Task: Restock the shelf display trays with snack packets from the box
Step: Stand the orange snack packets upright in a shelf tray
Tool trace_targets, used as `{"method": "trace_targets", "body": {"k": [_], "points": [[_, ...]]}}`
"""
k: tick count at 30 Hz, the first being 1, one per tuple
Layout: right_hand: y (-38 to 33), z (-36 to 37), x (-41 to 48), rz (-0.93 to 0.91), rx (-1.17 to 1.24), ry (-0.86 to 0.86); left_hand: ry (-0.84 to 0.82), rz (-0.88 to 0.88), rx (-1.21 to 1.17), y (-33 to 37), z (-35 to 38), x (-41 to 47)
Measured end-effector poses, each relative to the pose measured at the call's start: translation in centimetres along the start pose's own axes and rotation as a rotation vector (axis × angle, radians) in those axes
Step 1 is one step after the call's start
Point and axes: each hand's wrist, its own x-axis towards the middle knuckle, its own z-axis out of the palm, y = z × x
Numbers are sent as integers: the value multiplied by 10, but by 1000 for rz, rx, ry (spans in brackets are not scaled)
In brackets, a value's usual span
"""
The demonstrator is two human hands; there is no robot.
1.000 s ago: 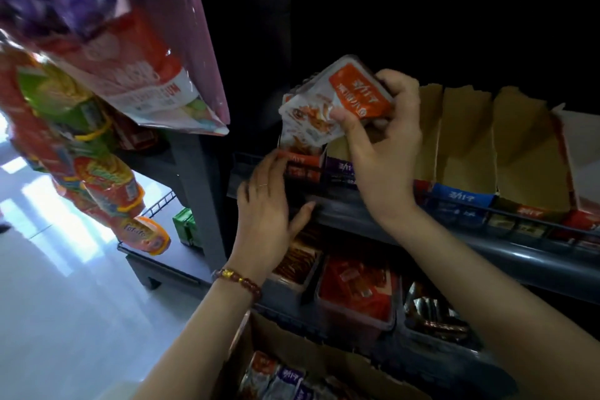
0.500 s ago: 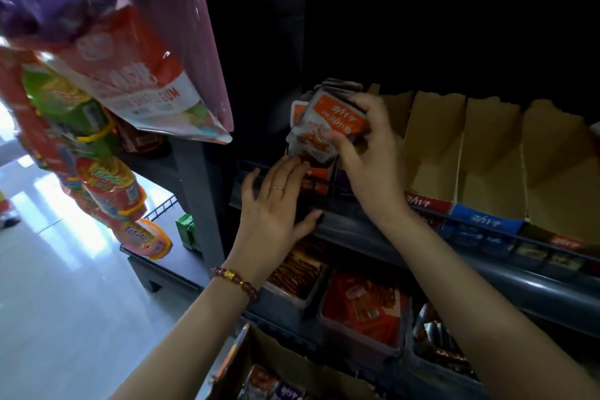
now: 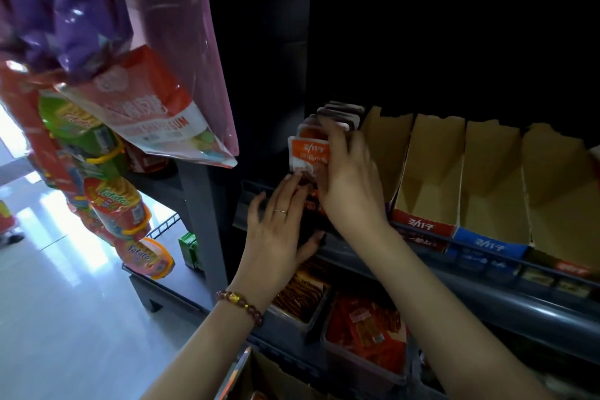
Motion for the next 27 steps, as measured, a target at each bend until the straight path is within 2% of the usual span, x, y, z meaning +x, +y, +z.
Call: {"method": "trace_targets", "body": {"k": [5, 9, 12, 15, 22, 27], "points": [[-4, 3, -2, 21, -203, 60, -48, -12, -7, -1, -3, 2], [-2, 3, 0, 23, -117, 46, -77, -20, -69, -2, -6, 6], [-2, 1, -5, 95, 22, 89, -98, -45, -110, -3, -8, 9], [-1, -1, -10, 132, 57, 110, -96, -53, -129, -2, -6, 9], [-6, 1, -11, 97, 42, 74, -77, -42, -131, 0, -5, 8], [-8, 4, -17, -4, -136, 107, -57, -35, -66, 0, -4, 7]]}}
